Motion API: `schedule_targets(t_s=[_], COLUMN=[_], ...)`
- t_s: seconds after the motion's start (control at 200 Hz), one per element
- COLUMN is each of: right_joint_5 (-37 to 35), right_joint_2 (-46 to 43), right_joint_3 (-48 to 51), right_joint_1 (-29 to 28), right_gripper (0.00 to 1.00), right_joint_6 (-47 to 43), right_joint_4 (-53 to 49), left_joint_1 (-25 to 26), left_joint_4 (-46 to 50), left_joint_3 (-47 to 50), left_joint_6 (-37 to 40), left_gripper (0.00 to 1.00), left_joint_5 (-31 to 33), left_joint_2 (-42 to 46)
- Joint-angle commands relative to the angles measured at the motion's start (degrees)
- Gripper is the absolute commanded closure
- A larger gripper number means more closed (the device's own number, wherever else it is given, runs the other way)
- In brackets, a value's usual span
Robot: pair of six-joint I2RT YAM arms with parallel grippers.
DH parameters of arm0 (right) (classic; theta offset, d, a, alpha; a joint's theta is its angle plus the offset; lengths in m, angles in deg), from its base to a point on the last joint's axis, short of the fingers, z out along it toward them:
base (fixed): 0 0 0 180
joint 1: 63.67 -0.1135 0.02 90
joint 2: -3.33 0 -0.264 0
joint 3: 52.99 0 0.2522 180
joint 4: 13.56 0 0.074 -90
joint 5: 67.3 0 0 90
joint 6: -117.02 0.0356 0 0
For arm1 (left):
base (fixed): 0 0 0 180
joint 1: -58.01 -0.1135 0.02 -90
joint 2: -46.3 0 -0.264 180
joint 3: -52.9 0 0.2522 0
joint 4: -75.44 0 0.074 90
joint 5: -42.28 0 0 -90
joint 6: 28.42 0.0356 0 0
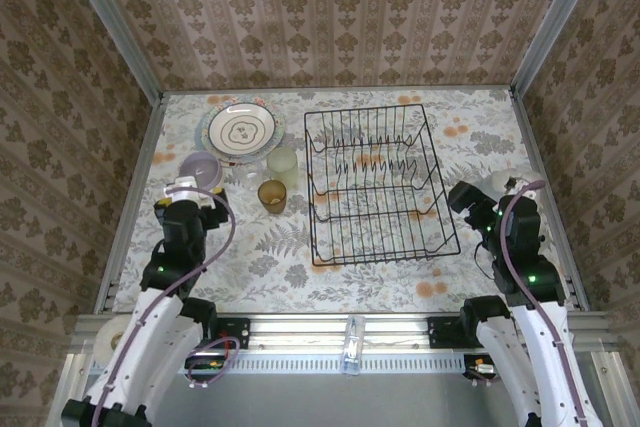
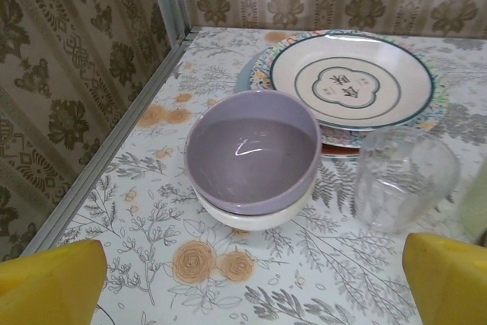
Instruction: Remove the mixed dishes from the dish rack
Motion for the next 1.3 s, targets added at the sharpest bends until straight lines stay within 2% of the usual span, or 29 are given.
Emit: schedule_targets(t_s=[0.0,0.08,0.36,0.59,0.65,0.86,1.09,1.295], right_joint_5=[-2.07,-2.2,-5.24,-4.61,-5.14,-8.26,-9.47,-10.88], right_joint_2=[-2.8,-4.69,-4.64,-1.0,-1.07,-1.91,-0.18,0.57], right_joint_3=[3.94,7.15,11.28,11.85,11.99,13.4,15.56,20.2], right_joint_1=[0.28,0.31,0.37,0.37,0.33,0.47,0.55,0.59], right_gripper=[0.0,0.0,0.0,0.0,0.0,0.0,0.0,0.0], right_joint_6=[-3.27,-3.89,-4.82,-4.49,-5.0,-8.08,-9.33,-10.61], right_joint_4=[6.7,10.65,14.88,18.06,18.55,19.53,22.59,30.41], left_joint_1=[-3.87,-5.92,-8.17,-8.91,-9.41,-9.78,-9.85,-9.77], left_joint_4=[-8.92,-12.36,-25.03,-44.72,-51.11,-58.88,-76.53,-77.05], left_joint_3=[1.57,2.37,4.45,4.14,5.38,6.37,10.92,10.92], left_joint_6=[1.55,1.86,3.44,8.14,8.41,10.1,11.02,12.03], left_gripper=[0.0,0.0,0.0,0.0,0.0,0.0,0.0,0.0], left_joint_5=[-5.82,-8.73,-5.95,-2.56,-3.57,-5.51,-5.06,-8.69], left_joint_2=[-4.05,-7.43,-19.37,-37.1,-40.21,-43.79,-51.76,-52.99])
